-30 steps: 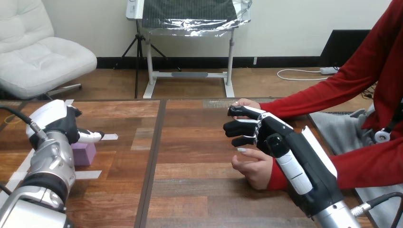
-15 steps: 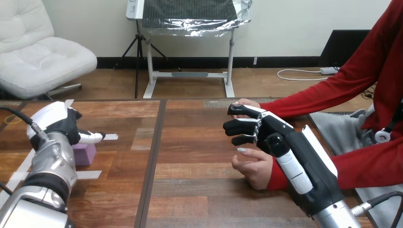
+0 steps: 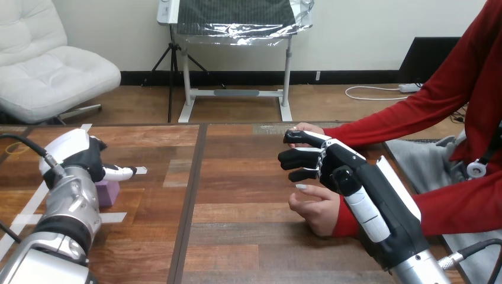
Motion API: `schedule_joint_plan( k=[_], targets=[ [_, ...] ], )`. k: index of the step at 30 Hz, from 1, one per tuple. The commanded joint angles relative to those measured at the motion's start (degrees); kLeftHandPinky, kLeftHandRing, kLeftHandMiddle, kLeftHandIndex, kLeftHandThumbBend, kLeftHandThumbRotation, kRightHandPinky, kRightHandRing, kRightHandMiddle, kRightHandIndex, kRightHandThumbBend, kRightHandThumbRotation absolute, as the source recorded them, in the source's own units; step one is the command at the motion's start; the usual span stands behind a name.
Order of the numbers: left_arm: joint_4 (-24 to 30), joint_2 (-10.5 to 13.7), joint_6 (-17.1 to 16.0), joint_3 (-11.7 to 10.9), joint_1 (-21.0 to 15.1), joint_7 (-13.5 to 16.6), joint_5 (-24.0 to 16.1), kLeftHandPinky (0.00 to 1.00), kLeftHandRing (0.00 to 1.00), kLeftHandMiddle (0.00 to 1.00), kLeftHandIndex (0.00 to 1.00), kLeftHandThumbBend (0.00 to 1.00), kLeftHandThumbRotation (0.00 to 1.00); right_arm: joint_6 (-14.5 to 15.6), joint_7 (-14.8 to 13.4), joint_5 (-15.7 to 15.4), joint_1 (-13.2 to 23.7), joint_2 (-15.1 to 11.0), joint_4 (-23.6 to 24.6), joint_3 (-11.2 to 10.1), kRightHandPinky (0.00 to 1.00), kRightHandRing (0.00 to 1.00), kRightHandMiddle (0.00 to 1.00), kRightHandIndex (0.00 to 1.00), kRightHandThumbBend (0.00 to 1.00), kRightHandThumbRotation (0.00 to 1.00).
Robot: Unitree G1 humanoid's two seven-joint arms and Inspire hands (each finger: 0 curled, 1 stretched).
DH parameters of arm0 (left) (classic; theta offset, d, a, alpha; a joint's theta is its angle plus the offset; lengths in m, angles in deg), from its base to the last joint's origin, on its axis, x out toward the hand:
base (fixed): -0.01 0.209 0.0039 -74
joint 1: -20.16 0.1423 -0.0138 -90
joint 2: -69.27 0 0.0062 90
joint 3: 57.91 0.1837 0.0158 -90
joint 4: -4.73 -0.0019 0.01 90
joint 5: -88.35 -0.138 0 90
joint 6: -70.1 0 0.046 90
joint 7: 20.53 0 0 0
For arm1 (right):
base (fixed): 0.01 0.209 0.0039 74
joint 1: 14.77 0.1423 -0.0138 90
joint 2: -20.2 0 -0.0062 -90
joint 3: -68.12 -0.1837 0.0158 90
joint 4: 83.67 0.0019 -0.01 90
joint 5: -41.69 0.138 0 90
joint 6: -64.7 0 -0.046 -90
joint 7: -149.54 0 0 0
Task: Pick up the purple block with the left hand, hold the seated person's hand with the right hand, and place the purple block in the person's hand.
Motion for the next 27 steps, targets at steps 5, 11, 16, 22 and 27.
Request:
schedule_joint_plan(
  k=[5, 11, 16, 22, 27],
  targets=[
    [0.09, 0.25, -0.48, 0.56, -4.11, 0.41, -0.18, 0.75, 0.82, 0.84, 0.84, 0.67, 0.41, 0.02, -0.53, -0.09, 1.30, -0.42, 3.49, -0.98, 0.68, 0.73, 0.72, 0.79, 0.80, 0.95],
    [0.05, 0.30, -1.26, 0.39, -3.73, 0.60, 0.01, 0.77, 0.83, 0.84, 0.83, 0.67, 0.40, 0.03, -0.47, -0.28, 1.11, -0.51, 3.84, -0.92, 0.67, 0.72, 0.72, 0.78, 0.80, 0.95],
    [0.21, 0.05, -0.93, 0.56, -3.66, 0.49, -0.12, 0.80, 0.84, 0.85, 0.84, 0.67, 0.39, -0.17, -0.26, 0.04, 1.11, -0.45, 3.84, -0.90, 0.67, 0.72, 0.72, 0.78, 0.79, 0.96],
    [0.02, -0.18, -0.62, 1.04, -3.63, 0.20, -0.54, 0.85, 0.87, 0.87, 0.84, 0.67, 0.40, -0.09, -0.26, 0.05, 1.11, -0.44, 4.08, -0.85, 0.66, 0.71, 0.72, 0.78, 0.79, 0.95],
    [-0.19, -0.34, 0.12, 2.55, -3.87, -0.41, -1.90, 0.87, 0.88, 0.88, 0.85, 0.66, 0.43, 0.06, -0.23, 0.05, 1.05, -0.51, 4.32, -0.84, 0.66, 0.71, 0.72, 0.78, 0.80, 0.95]
  ],
)
